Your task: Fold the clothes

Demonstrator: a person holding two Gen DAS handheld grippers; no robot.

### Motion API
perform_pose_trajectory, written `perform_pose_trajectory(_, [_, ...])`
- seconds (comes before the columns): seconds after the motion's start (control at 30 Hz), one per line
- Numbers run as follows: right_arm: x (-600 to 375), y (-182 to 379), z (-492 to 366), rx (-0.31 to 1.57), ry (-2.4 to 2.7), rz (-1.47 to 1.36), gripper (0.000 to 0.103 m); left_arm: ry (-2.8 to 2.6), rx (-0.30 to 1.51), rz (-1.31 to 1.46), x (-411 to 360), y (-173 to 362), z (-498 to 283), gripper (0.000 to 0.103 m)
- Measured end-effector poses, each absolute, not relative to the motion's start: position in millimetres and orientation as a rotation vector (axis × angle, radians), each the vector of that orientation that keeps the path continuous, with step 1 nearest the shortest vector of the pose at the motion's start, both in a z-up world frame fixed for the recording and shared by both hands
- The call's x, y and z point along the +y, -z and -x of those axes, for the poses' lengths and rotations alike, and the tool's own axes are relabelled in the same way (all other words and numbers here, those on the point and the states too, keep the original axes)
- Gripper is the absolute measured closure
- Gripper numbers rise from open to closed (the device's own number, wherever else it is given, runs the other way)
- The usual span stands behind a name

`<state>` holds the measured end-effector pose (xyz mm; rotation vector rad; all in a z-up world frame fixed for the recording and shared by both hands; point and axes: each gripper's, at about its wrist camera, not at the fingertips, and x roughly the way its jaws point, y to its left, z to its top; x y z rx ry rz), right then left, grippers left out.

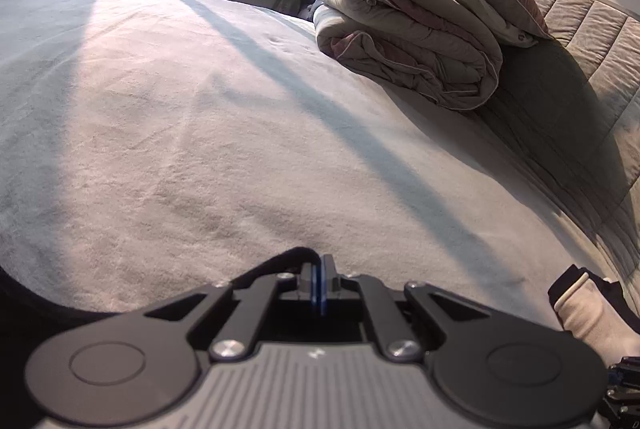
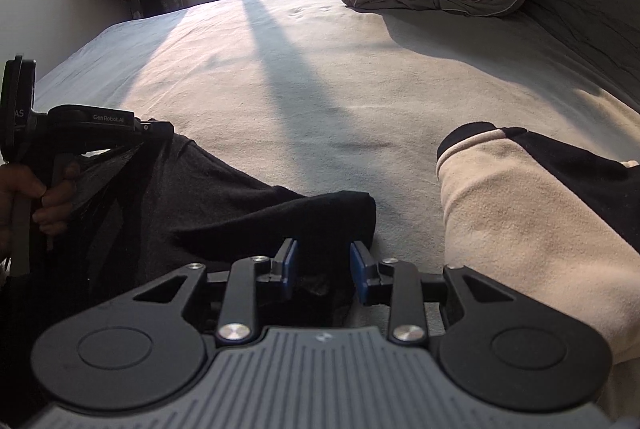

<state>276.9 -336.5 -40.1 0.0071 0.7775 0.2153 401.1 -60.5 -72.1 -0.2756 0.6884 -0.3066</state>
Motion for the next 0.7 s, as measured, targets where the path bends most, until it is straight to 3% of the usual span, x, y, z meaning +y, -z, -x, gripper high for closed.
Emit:
perform_pose_trajectory(0.07, [-337,41,-276,0.778,-0.209,-0.002,0.070,0.300,0.680,0.233,-64,69,-396,0.098])
perform_pose_trajectory(0.2, [-350,38,-273,0.726,-0.220,-0.063,0.070,0.296,0.663,0.198,-67,57,-381,0.076])
perform_pose_trajectory(0.43, [-363,37,-275,0.722,-0.278,-0.161,0.075,0.421,0.594,0.003,-104,39,-362,0.075])
perform_pose_trajectory(0.7, [-354,38,-262,0.733,-0.331,-0.044,0.075,0.454,0.606,-0.196,-151,60,-358,0.063])
